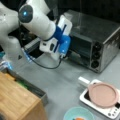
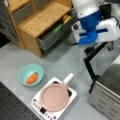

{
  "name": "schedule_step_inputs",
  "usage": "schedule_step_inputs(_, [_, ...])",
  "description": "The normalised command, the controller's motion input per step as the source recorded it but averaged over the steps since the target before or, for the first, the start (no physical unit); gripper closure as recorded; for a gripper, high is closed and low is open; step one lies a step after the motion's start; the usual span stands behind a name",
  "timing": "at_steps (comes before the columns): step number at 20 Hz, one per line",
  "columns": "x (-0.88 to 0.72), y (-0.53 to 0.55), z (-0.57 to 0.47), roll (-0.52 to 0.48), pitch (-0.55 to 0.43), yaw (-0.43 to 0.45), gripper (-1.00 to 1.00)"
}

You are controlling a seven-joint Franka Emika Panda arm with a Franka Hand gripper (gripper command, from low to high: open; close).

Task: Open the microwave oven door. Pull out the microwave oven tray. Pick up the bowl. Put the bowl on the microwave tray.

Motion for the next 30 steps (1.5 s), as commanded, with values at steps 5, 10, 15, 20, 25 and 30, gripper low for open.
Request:
schedule_step_inputs(5, [-0.02, -0.22, -0.12, 0.127, -0.049, 0.071, -1.0])
schedule_step_inputs(10, [0.01, -0.19, -0.16, 0.092, -0.049, 0.089, -1.0])
schedule_step_inputs(15, [0.06, -0.21, -0.19, 0.069, -0.063, 0.092, -1.0])
schedule_step_inputs(20, [0.09, -0.18, -0.18, 0.028, -0.097, 0.06, -1.0])
schedule_step_inputs(25, [0.1, -0.21, -0.18, -0.012, -0.079, 0.061, -1.0])
schedule_step_inputs(30, [0.09, -0.26, -0.09, -0.151, -0.054, 0.093, -1.0])
